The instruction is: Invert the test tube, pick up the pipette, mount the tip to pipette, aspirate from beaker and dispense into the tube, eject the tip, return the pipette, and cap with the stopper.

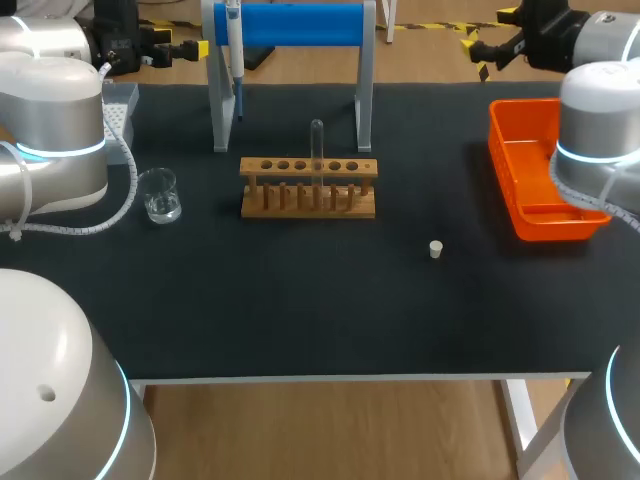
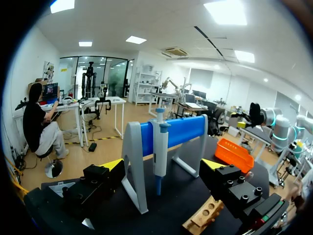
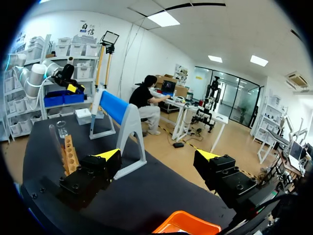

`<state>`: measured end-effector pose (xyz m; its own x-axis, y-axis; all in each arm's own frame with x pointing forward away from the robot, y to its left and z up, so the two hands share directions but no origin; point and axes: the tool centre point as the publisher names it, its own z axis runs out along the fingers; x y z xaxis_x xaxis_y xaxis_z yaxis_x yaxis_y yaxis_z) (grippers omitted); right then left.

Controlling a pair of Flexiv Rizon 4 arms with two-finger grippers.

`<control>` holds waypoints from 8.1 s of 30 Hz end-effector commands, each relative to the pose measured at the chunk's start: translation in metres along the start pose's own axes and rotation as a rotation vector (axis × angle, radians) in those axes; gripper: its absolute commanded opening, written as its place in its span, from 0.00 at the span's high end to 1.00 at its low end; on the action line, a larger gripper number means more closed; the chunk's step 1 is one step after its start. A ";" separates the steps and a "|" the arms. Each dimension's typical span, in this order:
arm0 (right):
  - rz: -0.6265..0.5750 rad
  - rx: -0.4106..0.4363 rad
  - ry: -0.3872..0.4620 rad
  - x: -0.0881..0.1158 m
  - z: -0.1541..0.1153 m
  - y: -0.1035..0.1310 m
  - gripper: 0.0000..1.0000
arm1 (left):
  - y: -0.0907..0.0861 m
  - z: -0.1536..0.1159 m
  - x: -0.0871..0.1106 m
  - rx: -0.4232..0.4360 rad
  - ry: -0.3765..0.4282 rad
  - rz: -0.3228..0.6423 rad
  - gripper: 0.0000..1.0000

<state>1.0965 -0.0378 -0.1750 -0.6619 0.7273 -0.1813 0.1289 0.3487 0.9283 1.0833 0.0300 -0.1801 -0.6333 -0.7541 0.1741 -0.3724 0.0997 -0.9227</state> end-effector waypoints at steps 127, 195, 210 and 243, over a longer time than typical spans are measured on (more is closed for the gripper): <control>-0.075 -0.313 0.734 0.233 -0.046 -0.047 0.00 | 0.118 -0.071 0.200 -0.023 0.185 0.232 0.00; 0.004 -0.398 1.046 0.313 0.085 -0.010 0.04 | 0.118 -0.071 0.200 -0.023 0.185 0.232 0.00; 0.025 -0.391 1.003 0.318 0.090 -0.016 0.16 | 0.118 -0.071 0.200 -0.023 0.185 0.232 0.00; 0.036 -0.399 0.979 0.318 0.097 -0.016 1.00 | 0.118 -0.071 0.200 -0.023 0.185 0.232 0.00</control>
<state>0.9553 0.2450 -0.2805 -0.9921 -0.1232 0.0235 0.0257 -0.0163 0.9995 0.8656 -0.0632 -0.2290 -0.8158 -0.5780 0.0205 -0.2174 0.2736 -0.9370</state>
